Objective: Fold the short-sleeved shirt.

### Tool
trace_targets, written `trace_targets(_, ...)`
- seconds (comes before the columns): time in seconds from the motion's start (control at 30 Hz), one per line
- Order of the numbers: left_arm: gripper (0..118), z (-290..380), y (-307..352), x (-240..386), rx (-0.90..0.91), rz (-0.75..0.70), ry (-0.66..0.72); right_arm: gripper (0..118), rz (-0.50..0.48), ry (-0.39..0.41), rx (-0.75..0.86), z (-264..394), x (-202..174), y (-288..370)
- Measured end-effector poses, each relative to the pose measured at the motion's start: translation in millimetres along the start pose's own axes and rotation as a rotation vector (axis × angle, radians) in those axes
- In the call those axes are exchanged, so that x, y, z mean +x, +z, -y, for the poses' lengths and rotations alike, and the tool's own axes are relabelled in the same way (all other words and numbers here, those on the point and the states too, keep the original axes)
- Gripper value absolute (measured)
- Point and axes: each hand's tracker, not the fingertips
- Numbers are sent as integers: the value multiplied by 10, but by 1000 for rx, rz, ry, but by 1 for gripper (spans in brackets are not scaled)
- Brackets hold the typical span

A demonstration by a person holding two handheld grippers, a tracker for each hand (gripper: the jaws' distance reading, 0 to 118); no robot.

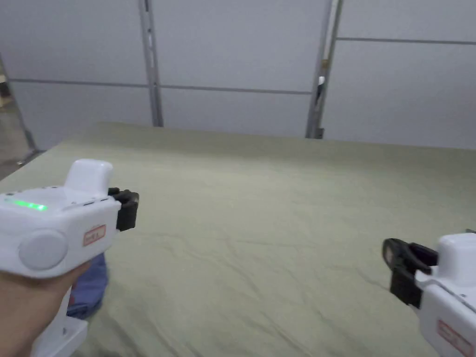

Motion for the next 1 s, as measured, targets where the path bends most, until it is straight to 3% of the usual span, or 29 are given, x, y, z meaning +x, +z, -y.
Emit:
trace_targets(0.07,0,99,203,390,150,-19,56,5,94,37,-2,29,42,65)
trace_targets(0.13,0,210,349,692,244,3,129,5,169,17,-21,92,100,175)
trace_targets(0.2,0,272,606,1173,237,-15,74,5,177,-19,-17,151,148,306)
trace_targets(0.27,0,347,633,1345,213,21,66,5,211,-5,-15,207,147,406)
trace_targets(0.4,0,443,565,1383,170,6,12,5,229,-6,1,225,147,525)
trace_targets(1.0,0,518,528,1087,182,-75,31,5,279,-37,99,69,41,355)
